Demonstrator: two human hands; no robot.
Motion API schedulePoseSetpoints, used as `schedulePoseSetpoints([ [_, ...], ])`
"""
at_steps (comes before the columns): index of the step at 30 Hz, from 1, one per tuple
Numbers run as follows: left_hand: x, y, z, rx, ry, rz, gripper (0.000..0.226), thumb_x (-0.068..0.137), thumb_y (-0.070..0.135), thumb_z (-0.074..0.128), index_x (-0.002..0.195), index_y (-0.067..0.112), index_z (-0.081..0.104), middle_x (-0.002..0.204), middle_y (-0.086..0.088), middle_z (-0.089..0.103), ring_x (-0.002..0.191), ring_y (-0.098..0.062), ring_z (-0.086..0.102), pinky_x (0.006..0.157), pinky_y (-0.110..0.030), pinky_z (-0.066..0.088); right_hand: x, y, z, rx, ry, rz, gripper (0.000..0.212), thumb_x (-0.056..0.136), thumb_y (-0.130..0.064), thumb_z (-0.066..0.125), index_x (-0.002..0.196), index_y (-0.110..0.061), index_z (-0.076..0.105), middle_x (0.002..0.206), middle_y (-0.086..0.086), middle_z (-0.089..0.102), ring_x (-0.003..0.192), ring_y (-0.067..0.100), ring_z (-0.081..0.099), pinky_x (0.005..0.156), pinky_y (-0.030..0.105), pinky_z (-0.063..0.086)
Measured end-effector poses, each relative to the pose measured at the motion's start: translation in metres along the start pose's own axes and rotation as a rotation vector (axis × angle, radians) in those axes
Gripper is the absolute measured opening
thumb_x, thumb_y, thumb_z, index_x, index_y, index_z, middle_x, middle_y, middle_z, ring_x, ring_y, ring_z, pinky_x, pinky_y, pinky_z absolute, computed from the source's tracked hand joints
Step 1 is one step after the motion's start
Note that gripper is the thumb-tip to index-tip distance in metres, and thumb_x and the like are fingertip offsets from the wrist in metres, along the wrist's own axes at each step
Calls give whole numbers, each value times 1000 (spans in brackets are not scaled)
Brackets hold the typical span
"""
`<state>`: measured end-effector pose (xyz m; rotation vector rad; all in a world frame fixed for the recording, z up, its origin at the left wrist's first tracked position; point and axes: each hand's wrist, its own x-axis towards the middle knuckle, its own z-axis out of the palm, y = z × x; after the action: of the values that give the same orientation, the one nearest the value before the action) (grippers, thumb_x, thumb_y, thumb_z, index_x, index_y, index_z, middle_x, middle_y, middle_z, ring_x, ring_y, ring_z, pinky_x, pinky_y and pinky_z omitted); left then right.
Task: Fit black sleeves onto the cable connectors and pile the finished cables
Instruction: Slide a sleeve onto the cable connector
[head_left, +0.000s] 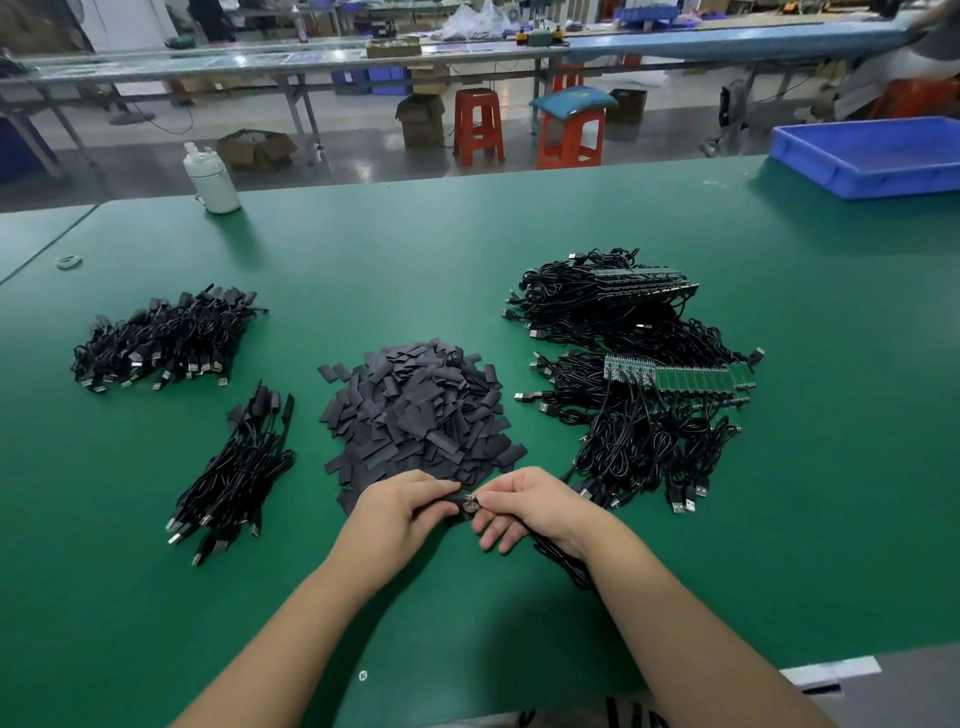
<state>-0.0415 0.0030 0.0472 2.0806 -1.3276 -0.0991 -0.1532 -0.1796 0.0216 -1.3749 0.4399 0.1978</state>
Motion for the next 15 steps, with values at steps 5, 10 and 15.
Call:
schedulePoseSetpoints([
  [5,-1,0,1,-33,-10,9,17,85,22,76,102,20,77,90,11,70,82,1,63,78,-10,45,0,-1,1,-29,5,20,12,101,-14,56,103,-4,64,74,9,71,64,22,71,51,25,55],
  [10,-1,0,1,-11,-28,40,18,86,24,75,103,20,77,92,10,71,83,-1,64,79,-11,46,0,-2,0,-51,-2,36,14,101,-15,57,106,-4,64,75,9,72,65,22,71,51,25,55],
  [15,0,4,8,17,-51,42,20,90,25,71,109,21,75,96,8,71,86,-7,65,82,-21,49,1,-1,2,-62,-7,22,14,100,-16,58,105,-5,64,81,9,74,65,20,72,51,24,54],
])
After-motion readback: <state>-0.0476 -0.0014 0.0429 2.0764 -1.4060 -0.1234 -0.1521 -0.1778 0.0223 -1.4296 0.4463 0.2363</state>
